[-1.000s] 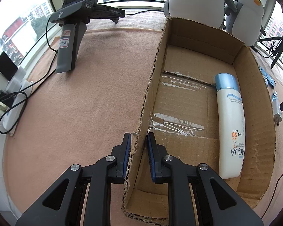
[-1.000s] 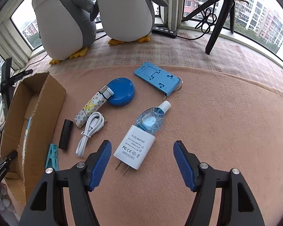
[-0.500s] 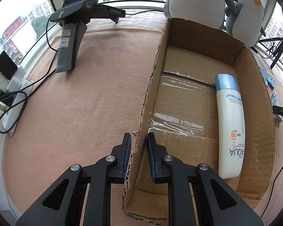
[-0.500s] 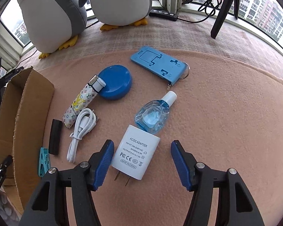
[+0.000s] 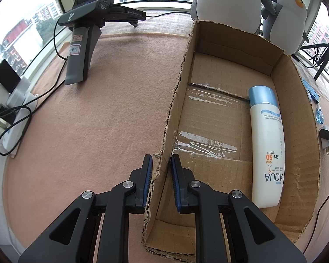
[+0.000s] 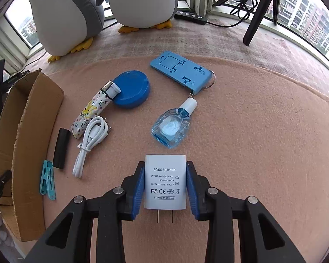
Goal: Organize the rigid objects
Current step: 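Carry the white adapter with the right gripper into the box and release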
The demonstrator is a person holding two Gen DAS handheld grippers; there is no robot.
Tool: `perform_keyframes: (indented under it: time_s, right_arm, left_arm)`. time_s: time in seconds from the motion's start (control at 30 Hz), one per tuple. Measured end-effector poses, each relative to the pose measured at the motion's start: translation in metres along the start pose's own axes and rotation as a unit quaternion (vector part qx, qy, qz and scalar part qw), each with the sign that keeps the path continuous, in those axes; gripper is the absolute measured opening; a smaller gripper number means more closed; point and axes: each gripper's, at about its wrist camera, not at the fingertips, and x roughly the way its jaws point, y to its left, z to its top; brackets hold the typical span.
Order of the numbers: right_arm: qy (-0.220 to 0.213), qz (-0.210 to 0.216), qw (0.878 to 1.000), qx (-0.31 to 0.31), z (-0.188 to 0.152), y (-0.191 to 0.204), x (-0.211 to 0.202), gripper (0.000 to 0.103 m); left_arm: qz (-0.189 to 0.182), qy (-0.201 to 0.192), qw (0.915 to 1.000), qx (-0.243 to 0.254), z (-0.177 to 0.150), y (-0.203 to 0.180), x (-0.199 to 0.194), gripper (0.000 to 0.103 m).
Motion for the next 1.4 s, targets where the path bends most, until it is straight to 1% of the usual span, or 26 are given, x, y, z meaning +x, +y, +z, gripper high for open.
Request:
perform_keyframes:
  time_s: [0.17,0.3,0.47,0.6,0.83,0.97,1.2,1.4]
  right_arm:
    - [-0.017,0.012,1.000,-0.012,-0.011,0.010,-0.017,0.032]
    - [-0.037,0.030,0.998,-0.032,-0.012,0.030,-0.039,0.032]
    - [-0.062,0.052,0.994,-0.074,-0.012,0.073,-0.064,0.032]
    - [-0.072,0.071,0.989,-0.108,-0.014,0.109,-0.076,0.032]
    - [-0.076,0.094,0.981,-0.150,-0.016,0.161,-0.077,0.032]
    - [-0.079,0.098,0.978,-0.167,-0.016,0.184,-0.075,0.032]
    - [-0.071,0.104,0.975,-0.185,-0.016,0.214,-0.064,0.032]
    - [-0.073,0.105,0.973,-0.194,-0.013,0.228,-0.060,0.032]
  left_arm:
    - [-0.001,0.000,1.0000,0.003,0.000,0.000,0.000,0.016]
    - [-0.002,0.000,1.0000,0.004,0.000,0.001,0.000,0.016]
    - [-0.004,0.000,1.0000,0.006,0.000,0.000,0.000,0.016]
    - [-0.005,-0.001,1.0000,0.007,0.001,0.002,-0.001,0.016]
    - [-0.007,-0.001,0.9999,0.009,0.000,0.003,-0.001,0.016]
    - [-0.008,-0.002,0.9999,0.009,0.000,0.003,-0.001,0.016]
    - [-0.010,-0.003,0.9999,0.012,0.000,0.003,0.000,0.016]
    - [-0.012,-0.003,0.9998,0.013,0.000,0.003,0.000,0.016]
